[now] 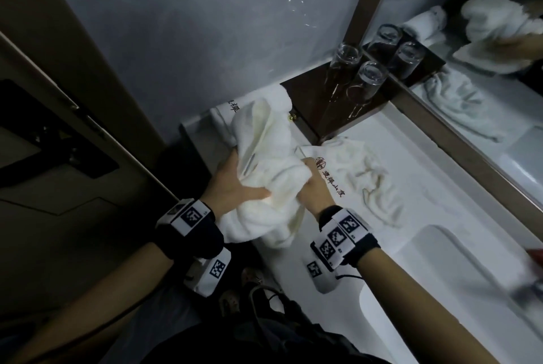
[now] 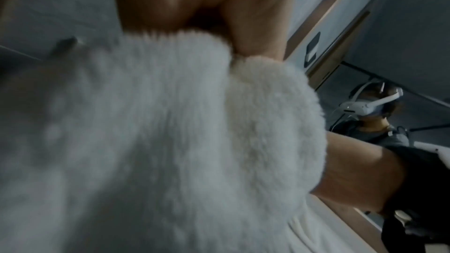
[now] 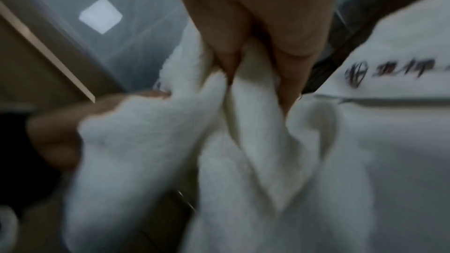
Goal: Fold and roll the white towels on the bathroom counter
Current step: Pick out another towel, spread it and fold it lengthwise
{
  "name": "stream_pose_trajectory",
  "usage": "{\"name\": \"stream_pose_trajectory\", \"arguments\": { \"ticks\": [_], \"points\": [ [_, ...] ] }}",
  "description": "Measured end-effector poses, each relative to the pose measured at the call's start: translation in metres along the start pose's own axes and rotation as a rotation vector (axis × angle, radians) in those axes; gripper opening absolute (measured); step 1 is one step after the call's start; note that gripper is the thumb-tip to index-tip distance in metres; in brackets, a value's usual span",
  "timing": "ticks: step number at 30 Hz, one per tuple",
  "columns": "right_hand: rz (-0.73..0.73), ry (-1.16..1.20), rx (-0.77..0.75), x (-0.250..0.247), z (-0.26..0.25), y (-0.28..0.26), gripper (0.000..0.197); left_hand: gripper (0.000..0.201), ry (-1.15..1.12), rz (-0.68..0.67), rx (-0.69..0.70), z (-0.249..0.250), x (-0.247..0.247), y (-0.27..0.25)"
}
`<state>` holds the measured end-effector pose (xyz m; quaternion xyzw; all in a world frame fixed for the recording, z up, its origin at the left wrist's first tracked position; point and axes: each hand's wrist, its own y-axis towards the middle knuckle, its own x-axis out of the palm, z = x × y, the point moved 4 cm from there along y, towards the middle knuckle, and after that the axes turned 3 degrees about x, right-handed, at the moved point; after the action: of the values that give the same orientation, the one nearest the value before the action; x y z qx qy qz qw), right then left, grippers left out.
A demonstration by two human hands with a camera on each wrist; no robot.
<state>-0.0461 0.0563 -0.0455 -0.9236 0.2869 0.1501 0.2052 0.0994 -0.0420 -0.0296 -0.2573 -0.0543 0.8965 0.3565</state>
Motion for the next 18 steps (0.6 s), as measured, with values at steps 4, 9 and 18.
{"name": "stream_pose_trajectory", "arguments": {
  "ticks": [4, 9, 18],
  "points": [
    [-0.153, -0.418, -0.029, -0.014, 0.026, 0.006, 0.058, 0.089, 0.041, 0.078, -0.041, -0.016, -0.002, 0.002],
    [-0.123, -0.838, 0.079, -0.038, 0.062, 0.021, 0.056, 0.098, -0.011, 0.057, -0.062, -0.02, 0.003, 0.009],
    [-0.056, -0.865, 0.206, -0.065, 0.089, 0.027, 0.052, 0.098, -0.064, 0.085, -0.123, -0.018, 0.014, 0.022]
  ]
}}
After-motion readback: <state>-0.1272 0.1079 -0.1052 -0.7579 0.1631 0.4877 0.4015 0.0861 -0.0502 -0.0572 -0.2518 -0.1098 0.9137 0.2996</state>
